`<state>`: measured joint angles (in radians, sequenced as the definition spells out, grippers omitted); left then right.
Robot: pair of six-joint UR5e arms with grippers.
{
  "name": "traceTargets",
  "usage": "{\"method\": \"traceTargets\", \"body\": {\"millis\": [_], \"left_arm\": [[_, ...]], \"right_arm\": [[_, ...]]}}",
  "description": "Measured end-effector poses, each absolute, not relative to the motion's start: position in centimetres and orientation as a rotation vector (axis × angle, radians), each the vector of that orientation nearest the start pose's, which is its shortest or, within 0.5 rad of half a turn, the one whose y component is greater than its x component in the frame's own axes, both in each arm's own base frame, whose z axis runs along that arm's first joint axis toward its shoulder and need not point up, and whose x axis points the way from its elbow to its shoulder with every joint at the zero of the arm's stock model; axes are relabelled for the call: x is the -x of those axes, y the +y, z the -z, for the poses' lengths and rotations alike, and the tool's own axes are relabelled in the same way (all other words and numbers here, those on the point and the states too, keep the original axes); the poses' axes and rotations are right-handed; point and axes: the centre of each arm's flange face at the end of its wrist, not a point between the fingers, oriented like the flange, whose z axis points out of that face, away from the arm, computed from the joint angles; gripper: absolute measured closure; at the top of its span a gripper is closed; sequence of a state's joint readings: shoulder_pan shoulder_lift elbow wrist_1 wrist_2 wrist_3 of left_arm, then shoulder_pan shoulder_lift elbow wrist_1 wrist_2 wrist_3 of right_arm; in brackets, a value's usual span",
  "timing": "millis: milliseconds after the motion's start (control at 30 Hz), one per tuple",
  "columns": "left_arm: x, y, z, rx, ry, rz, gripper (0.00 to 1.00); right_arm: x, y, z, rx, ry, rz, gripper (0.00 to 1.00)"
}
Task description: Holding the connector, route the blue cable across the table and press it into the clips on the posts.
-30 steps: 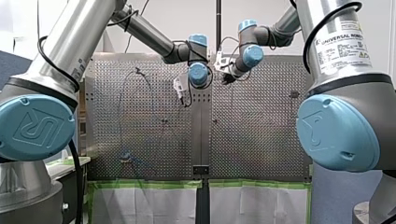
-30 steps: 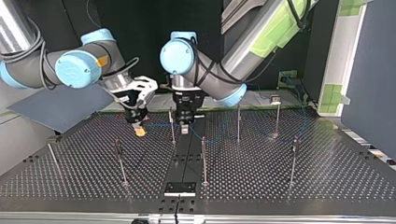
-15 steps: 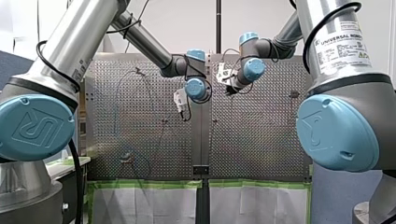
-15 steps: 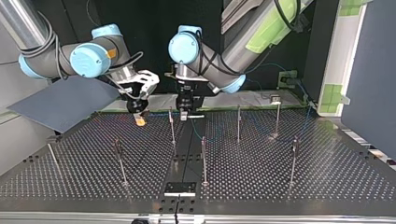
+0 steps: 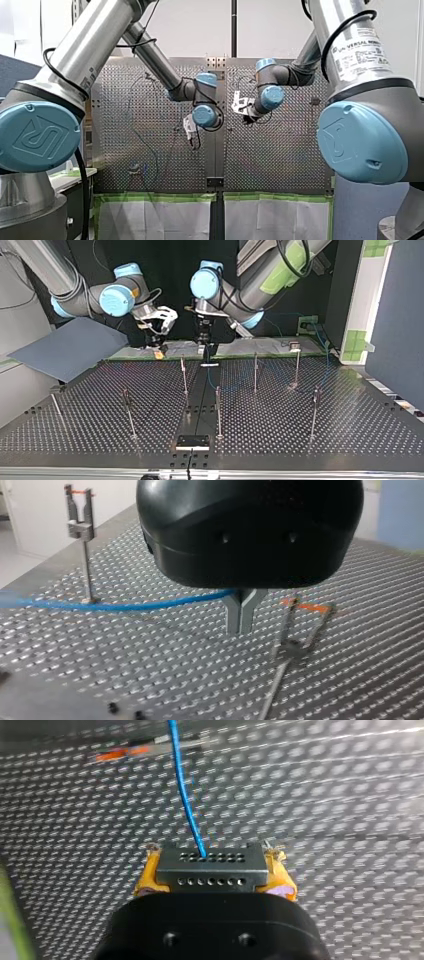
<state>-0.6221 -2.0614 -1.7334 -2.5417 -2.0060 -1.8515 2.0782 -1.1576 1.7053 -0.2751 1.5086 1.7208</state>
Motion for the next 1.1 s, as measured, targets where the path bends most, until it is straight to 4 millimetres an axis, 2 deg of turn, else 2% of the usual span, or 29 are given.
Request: {"method": "traceTargets", "body": {"millis": [133,267,433,567,733,867,1100], "left_arm": [[-42.3,-41.9,-17.8,0.031,1.650,0.357,1.00],[-41.0,-41.5,-14.7,-0.006,1.708,0.353,1.00],[-40.6,-41.8,-12.2,-0.039,1.751,0.374,1.00],[-41.2,-42.8,-11.0,-0.064,1.771,0.398,1.00],[-42.5,-43.7,-11.1,-0.067,1.772,0.414,1.00],[-43.8,-44.1,-12.2,-0.051,1.761,0.409,1.00],[-46.2,-44.5,-14.3,-0.023,1.731,0.403,1.00]], "right_arm": [[-39.5,-43.3,-19.6,2.495,1.676,2.022,1.00],[-38.7,-42.9,-17.2,2.496,1.704,1.987,1.00],[-37.6,-42.5,-15.6,2.481,1.717,1.983,1.00],[-37.4,-43.2,-15.8,2.455,1.705,2.037,1.00],[-37.5,-44.8,-16.9,2.423,1.672,2.117,1.00],[-37.3,-45.8,-17.4,2.410,1.672,2.138,1.00],[-36.5,-46.9,-17.3,2.394,1.698,2.136,1.00]]}}
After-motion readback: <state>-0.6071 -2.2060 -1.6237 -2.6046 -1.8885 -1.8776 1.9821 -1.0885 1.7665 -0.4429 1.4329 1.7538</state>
